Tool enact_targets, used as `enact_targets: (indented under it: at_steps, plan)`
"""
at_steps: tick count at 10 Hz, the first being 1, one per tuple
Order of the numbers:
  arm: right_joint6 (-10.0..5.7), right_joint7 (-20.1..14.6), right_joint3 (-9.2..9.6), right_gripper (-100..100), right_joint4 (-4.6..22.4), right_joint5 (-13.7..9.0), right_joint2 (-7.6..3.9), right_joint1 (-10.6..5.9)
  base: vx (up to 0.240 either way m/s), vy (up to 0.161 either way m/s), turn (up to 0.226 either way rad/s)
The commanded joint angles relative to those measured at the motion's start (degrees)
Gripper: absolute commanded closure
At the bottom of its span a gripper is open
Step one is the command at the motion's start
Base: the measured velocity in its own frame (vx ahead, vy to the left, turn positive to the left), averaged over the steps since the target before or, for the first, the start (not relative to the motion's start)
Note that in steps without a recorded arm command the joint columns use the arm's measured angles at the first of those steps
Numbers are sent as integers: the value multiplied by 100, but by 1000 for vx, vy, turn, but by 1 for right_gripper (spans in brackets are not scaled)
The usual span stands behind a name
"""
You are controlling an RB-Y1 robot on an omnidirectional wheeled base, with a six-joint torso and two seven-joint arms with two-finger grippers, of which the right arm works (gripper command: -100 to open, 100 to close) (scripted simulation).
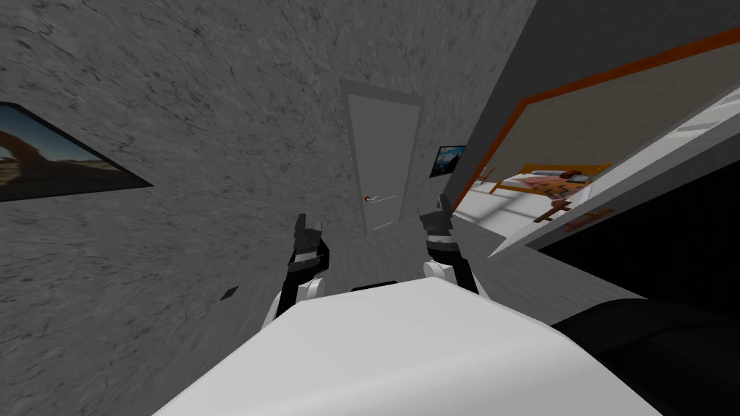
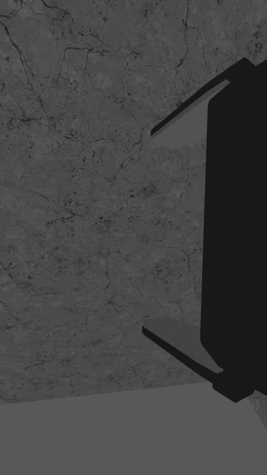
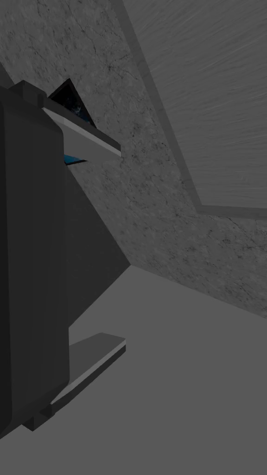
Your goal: Pull the door open
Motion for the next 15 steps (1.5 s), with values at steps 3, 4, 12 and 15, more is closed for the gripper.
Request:
enact_targets:
  at_steps: [3,4,12,15]
  plan:
    - [-122,-117,-21,-100,447,113,-132,-144,138,0,24]
    - [-150,-145,-26,-100,552,140,-162,-178,174,68,15]
    - [-424,-409,-74,-100,1559,394,-434,-503,96,24,23]
    - [-551,-530,-97,-100,2024,511,-556,-653,98,28,27]
